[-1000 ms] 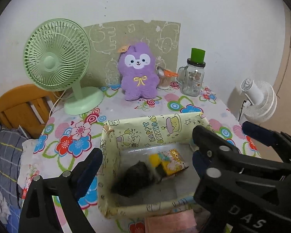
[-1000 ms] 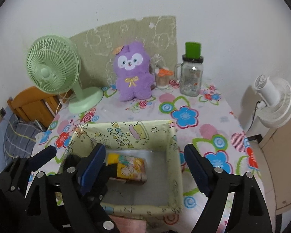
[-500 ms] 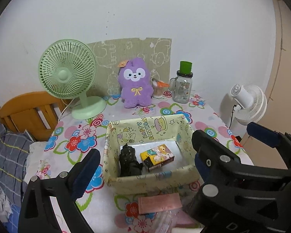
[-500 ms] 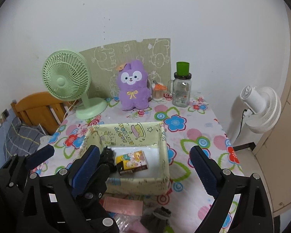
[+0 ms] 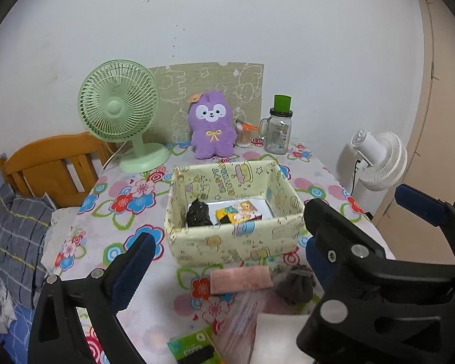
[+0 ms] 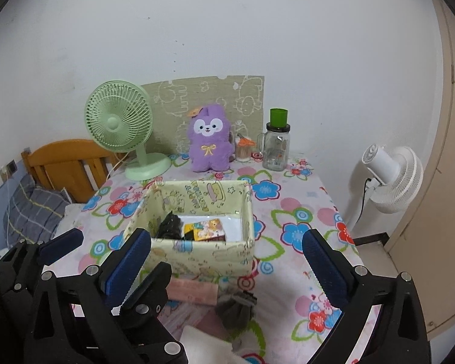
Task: Organize soft objects
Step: 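Withdraw both grippers from the box back toward the remaining items, then grasp the green tissue pack with the left gripper while the right grasps the white towel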
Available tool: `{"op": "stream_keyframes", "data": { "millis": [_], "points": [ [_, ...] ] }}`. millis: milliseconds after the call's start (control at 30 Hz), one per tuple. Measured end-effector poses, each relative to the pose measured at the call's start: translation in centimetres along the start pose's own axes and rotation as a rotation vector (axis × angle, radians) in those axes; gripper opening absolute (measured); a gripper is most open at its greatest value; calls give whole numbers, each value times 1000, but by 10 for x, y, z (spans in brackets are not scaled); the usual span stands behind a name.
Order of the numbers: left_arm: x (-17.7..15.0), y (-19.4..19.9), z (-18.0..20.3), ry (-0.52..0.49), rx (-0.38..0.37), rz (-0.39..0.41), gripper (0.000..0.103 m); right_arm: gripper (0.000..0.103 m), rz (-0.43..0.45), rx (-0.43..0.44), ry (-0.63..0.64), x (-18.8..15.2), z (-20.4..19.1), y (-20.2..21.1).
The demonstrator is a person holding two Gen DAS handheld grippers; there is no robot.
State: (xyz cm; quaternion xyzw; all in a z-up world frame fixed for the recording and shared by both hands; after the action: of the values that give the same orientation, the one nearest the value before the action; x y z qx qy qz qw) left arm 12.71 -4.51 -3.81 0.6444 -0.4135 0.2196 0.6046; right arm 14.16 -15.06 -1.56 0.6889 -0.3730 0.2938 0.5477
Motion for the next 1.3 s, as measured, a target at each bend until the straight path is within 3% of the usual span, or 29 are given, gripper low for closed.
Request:
{"op": "stream_keyframes", "data": {
  "millis": [433,533,1300],
  "points": [
    [-39,16,6,24,16,8,101,101,14,-15,1,-38,9,23],
    [-52,17,6,34,52,14,101,101,15,-12,7,-49,10,23],
    [-141,-9,6,39,52,-79,101,101,-40,14,12,-139,6,2]
  ]
}}
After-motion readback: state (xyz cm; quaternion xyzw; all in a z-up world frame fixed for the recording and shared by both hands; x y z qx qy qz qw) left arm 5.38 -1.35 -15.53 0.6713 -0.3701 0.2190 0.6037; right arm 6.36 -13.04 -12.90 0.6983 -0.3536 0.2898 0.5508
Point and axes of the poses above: each gripper's, at about its wrist camera, not at the fingertips, and y roughly against the way its jaws point, z to its right, x to its top, the point moved 4 cm from there along -y, roughly the way its jaws point, and after that the axes turned 13 degrees about -y, right-handed, at the moved point
